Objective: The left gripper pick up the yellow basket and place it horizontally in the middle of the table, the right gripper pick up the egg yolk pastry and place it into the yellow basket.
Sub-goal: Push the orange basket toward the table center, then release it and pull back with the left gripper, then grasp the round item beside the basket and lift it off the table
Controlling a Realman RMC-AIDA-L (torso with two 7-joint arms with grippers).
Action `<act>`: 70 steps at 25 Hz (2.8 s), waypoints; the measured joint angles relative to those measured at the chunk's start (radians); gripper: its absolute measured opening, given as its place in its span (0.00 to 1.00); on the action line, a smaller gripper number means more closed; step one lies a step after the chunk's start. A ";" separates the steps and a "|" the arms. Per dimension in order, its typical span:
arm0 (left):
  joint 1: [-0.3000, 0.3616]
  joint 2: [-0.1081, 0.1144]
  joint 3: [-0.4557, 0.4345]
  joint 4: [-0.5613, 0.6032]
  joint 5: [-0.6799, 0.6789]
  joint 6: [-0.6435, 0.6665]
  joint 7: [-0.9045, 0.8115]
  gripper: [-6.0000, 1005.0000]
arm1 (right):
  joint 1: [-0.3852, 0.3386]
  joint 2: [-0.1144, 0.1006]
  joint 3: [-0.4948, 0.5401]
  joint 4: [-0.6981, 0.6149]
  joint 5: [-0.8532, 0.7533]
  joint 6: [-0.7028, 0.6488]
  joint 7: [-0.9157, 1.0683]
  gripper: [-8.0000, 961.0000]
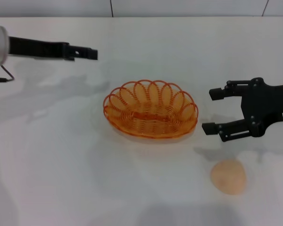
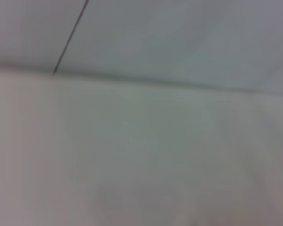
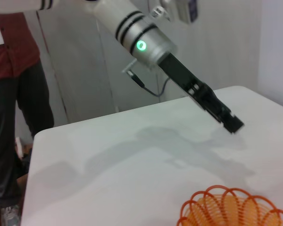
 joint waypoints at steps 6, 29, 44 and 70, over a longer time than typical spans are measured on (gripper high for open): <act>0.055 0.014 -0.001 0.089 -0.119 0.072 0.174 0.89 | -0.002 0.000 -0.002 0.000 -0.012 0.025 0.019 0.89; 0.055 0.005 0.086 0.168 -0.105 0.323 0.492 0.89 | -0.040 -0.003 -0.005 -0.065 -0.236 -0.047 0.177 0.88; 0.045 -0.039 0.088 0.161 -0.104 0.281 0.502 0.89 | -0.027 -0.001 -0.084 -0.045 -0.340 -0.062 0.233 0.84; 0.048 -0.047 0.090 0.160 -0.110 0.285 0.497 0.89 | -0.023 -0.001 -0.147 -0.014 -0.379 -0.019 0.247 0.65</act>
